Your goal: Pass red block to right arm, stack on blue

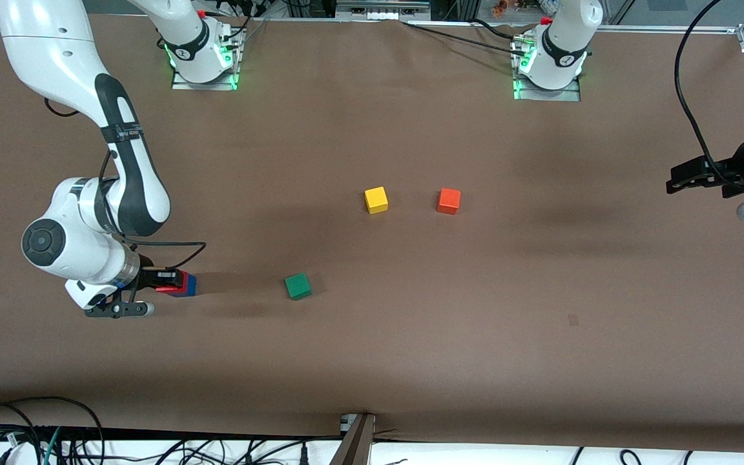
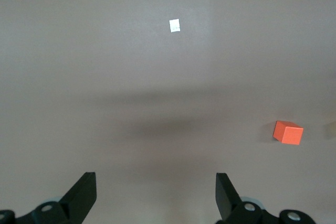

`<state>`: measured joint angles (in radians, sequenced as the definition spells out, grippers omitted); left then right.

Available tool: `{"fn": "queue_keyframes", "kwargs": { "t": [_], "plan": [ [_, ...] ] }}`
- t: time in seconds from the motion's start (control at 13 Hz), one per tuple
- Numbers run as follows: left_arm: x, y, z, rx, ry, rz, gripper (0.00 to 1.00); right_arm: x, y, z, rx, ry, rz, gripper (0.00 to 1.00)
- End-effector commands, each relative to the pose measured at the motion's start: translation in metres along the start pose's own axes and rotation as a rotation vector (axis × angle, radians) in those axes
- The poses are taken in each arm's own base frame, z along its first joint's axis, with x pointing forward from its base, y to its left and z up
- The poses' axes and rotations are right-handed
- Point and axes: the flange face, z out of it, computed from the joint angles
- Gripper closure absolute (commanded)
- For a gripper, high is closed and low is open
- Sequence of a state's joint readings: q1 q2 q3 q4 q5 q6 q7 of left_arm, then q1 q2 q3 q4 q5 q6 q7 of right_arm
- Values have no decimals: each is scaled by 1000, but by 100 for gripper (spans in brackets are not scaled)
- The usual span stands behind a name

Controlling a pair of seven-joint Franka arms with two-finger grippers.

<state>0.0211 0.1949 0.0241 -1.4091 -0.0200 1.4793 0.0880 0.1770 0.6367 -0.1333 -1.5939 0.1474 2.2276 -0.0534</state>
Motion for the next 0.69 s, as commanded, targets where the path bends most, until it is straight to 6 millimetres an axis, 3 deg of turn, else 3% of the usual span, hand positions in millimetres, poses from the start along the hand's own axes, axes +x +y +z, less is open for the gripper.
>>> {"fn": "queue_keyframes", "kwargs": {
  "t": [0.0, 0.62],
  "plan": [
    [4, 1, -4, -14, 9, -4, 0, 2, 0, -5, -1, 7, 5, 82],
    [4, 1, -4, -15, 10, -5, 0, 3, -1, -6, -1, 10, 3, 79]
  ]
}}
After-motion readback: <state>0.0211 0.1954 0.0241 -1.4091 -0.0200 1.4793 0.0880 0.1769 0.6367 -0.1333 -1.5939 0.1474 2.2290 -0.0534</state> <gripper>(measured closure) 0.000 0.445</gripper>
